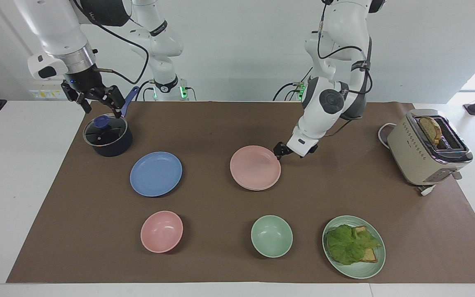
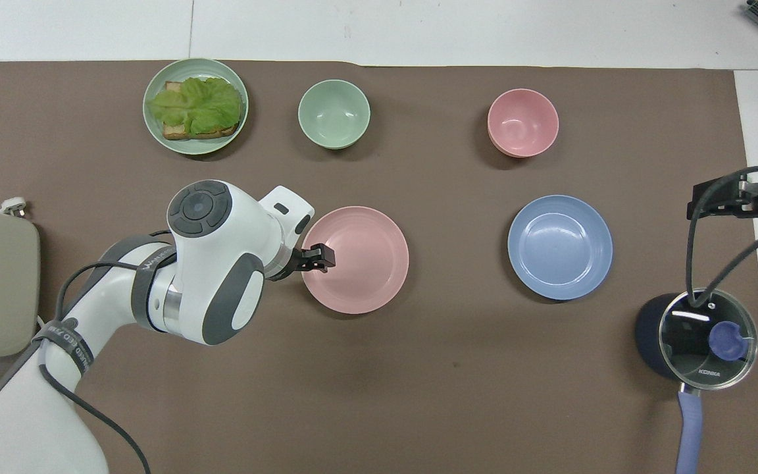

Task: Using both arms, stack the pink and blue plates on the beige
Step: 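Withdraw the left gripper while the right gripper reaches the blue plate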

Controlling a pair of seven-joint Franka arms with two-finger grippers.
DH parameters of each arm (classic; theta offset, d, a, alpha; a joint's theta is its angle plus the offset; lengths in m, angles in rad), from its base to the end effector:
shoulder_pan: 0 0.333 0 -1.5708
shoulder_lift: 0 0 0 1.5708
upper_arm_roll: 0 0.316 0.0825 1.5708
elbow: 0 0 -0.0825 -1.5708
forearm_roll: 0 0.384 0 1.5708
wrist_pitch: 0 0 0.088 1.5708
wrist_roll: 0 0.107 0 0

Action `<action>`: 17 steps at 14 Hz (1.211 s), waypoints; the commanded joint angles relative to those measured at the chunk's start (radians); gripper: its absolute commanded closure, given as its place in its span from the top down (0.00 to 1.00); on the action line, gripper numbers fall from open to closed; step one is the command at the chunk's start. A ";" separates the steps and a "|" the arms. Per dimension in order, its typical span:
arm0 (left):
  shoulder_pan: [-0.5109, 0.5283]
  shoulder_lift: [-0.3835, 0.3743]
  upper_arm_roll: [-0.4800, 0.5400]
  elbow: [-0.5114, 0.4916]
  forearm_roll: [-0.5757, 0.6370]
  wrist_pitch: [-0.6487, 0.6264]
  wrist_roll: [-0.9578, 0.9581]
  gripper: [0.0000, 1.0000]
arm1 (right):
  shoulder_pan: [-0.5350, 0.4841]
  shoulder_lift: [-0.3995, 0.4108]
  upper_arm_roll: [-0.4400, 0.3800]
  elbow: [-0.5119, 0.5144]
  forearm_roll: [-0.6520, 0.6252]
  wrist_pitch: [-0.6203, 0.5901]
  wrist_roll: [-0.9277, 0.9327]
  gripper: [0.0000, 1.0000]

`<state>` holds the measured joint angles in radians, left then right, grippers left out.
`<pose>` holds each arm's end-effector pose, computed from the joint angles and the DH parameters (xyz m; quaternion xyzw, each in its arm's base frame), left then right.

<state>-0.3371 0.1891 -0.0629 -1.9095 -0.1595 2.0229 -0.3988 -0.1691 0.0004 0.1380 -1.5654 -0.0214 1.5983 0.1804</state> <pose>0.5438 -0.2384 0.3933 0.9957 0.0372 -0.0644 0.0555 0.5573 -0.0196 0.6293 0.9942 -0.1054 0.0170 0.0094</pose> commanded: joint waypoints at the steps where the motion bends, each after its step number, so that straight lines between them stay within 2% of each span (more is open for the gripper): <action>1: 0.101 -0.086 -0.003 0.053 0.035 -0.148 0.098 1.00 | -0.036 -0.025 0.006 -0.059 0.003 0.035 -0.051 1.00; 4: 0.200 -0.200 0.003 0.076 0.093 -0.257 0.184 1.00 | -0.047 -0.025 0.006 -0.140 0.003 0.121 -0.104 1.00; 5: 0.229 -0.213 0.008 0.101 0.125 -0.303 0.189 1.00 | -0.052 -0.023 0.006 -0.177 0.003 0.159 -0.114 1.00; 9: 0.314 -0.227 0.018 0.239 0.141 -0.418 0.286 1.00 | -0.056 0.001 0.006 -0.333 0.003 0.345 -0.145 1.00; 10: 0.331 -0.237 0.025 0.248 0.146 -0.435 0.342 1.00 | -0.067 0.022 0.006 -0.361 0.003 0.404 -0.154 1.00; 13: 0.345 -0.289 0.032 0.248 0.146 -0.463 0.350 1.00 | -0.063 0.084 0.008 -0.454 0.001 0.572 -0.168 1.00; 15: 0.343 -0.295 0.031 0.248 0.146 -0.467 0.351 1.00 | -0.064 0.133 0.006 -0.525 0.003 0.726 -0.193 1.00; 17: 0.345 -0.296 0.032 0.248 0.144 -0.466 0.351 1.00 | -0.067 0.164 0.006 -0.577 0.003 0.813 -0.193 1.00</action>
<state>-0.0025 -0.1004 -0.0248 -1.6646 -0.0308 1.5748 -0.0610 -0.2193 0.1585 0.1373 -2.0909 -0.0214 2.3452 0.0223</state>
